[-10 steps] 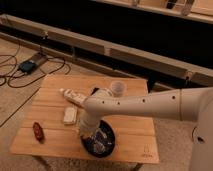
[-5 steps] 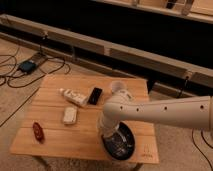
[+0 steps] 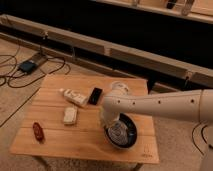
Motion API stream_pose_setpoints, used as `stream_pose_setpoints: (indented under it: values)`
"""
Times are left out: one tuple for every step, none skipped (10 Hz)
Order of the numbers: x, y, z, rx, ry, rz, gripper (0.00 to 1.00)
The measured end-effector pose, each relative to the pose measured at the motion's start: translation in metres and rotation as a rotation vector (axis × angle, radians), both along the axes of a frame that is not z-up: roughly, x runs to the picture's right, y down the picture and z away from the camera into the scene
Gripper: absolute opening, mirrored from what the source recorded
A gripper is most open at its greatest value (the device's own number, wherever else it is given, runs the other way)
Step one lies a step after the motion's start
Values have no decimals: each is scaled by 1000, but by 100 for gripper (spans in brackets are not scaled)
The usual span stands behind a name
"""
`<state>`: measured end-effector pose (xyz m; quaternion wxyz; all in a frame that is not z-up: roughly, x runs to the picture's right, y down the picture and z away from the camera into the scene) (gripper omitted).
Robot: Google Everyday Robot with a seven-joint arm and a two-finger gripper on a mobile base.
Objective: Drag the ceramic bowl in a circle
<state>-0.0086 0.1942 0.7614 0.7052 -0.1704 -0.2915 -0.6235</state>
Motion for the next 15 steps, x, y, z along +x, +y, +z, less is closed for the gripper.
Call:
stream_pose_setpoints:
  values:
    - [-9, -12, 12, 21, -18, -19, 0]
    - [-22, -22, 20, 35, -43, -35, 0]
    - [-37, -29, 25, 45, -72, -51, 0]
    - [-50, -33, 28, 49, -97, -66, 0]
    - [-70, -35, 28, 49, -137, -89, 0]
    - [-88, -34, 26, 44, -172, -108, 0]
    - [-104, -30, 21, 36, -207, -126, 0]
    - [-120, -22, 14, 19, -240, -150, 0]
    - [-133, -12, 5, -6, -269, -179, 0]
    - [-138, -5, -2, -26, -283, -194, 0]
    - [-143, 4, -14, -53, -297, -207, 0]
    - [-143, 11, -23, -73, -303, -209, 0]
    - [-140, 18, -33, -99, -301, -212, 0]
    - [-135, 25, -44, -124, -294, -204, 0]
    - [-126, 32, -55, -152, -275, -197, 0]
